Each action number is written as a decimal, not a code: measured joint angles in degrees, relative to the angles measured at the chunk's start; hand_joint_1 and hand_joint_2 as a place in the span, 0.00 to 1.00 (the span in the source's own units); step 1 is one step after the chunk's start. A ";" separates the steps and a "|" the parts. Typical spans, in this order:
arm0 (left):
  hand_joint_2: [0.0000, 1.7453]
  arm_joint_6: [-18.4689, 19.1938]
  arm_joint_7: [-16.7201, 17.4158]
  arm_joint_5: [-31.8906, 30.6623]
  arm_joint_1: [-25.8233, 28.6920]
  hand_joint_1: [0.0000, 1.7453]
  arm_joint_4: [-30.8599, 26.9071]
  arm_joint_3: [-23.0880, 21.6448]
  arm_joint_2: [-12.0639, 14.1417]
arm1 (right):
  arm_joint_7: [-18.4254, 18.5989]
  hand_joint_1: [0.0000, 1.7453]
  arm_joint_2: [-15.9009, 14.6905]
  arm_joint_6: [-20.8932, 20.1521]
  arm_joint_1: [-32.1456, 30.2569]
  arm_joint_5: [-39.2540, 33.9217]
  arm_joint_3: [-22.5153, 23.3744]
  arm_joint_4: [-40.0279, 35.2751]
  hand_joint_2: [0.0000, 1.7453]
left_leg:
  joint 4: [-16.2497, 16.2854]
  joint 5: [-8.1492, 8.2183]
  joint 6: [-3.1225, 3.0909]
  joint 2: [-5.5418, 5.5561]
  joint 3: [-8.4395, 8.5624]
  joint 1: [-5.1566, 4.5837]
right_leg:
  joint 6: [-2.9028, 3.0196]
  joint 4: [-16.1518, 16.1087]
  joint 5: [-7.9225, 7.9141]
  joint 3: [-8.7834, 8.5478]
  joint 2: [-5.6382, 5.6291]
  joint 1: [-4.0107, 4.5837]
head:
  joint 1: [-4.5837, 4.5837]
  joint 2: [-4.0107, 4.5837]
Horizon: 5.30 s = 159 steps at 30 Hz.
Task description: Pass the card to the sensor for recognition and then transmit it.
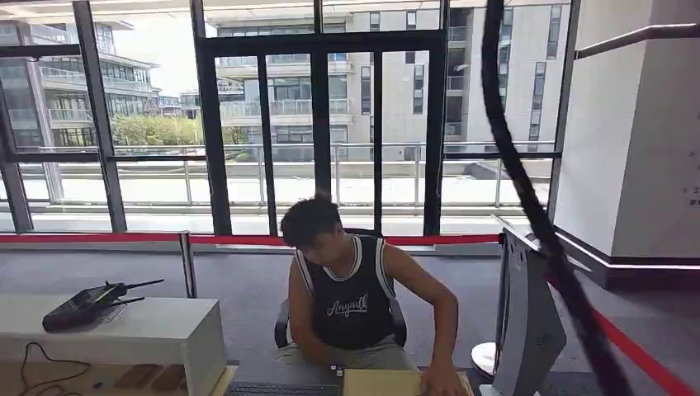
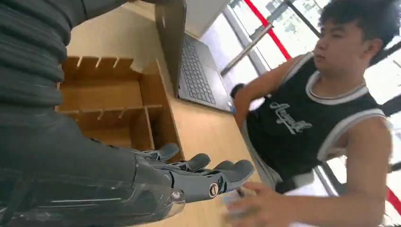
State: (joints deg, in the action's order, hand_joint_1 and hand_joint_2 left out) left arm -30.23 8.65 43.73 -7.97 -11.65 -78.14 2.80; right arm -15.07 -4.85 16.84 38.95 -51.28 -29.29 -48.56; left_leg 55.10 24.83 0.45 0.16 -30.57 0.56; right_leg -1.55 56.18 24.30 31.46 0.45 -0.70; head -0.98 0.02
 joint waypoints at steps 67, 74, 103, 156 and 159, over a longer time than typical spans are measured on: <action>0.00 0.17 0.90 -0.96 -0.04 0.00 -0.02 1.25 0.15 | 31.90 0.00 -9.38 9.94 -11.22 107.85 -15.52 -8.45 1.00 | -0.01 0.02 0.01 -0.02 -0.01 0.03 | 0.03 0.00 0.01 0.00 -0.03 -0.01 | 0.00 0.00; 0.00 0.17 0.68 -1.35 -0.09 0.00 -0.02 1.27 0.15 | 29.27 0.00 -7.87 10.86 -9.64 106.25 -15.39 -4.69 1.00 | -0.01 0.02 0.01 -0.02 -0.02 0.03 | 0.03 0.00 0.01 0.00 -0.03 -0.01 | -0.02 0.00; 0.00 0.50 0.66 -1.59 -0.09 0.00 0.00 1.25 0.15 | 27.22 0.02 -4.04 10.68 -5.57 103.78 -14.99 7.71 1.00 | 0.00 0.02 0.01 -0.02 -0.02 0.03 | 0.03 0.00 0.01 0.00 -0.03 -0.01 | 0.00 0.00; 0.00 0.70 -0.22 -2.45 0.00 0.00 0.00 1.25 0.15 | 30.67 1.00 -3.91 12.45 1.98 106.16 -10.49 -5.38 1.00 | 0.00 -0.01 0.02 -0.03 0.02 0.02 | 0.03 0.02 -0.02 0.00 -0.03 -0.01 | 0.00 0.00; 0.00 0.90 -0.48 -2.69 -0.01 0.00 0.00 1.25 0.15 | 30.98 1.00 -4.37 10.06 2.90 106.74 -9.99 -8.04 1.00 | 0.00 -0.01 0.02 -0.03 0.01 0.02 | 0.03 0.02 -0.02 0.00 -0.03 -0.01 | -0.02 0.00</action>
State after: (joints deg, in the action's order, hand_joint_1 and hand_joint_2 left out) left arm -29.33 8.17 41.05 -7.98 -11.65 -76.89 2.95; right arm 15.91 -9.22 26.90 41.85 55.45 -39.28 -56.59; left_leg 55.10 24.82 0.47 0.13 -30.56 0.58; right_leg -1.52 56.20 24.29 31.45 0.41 -0.71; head -1.01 0.02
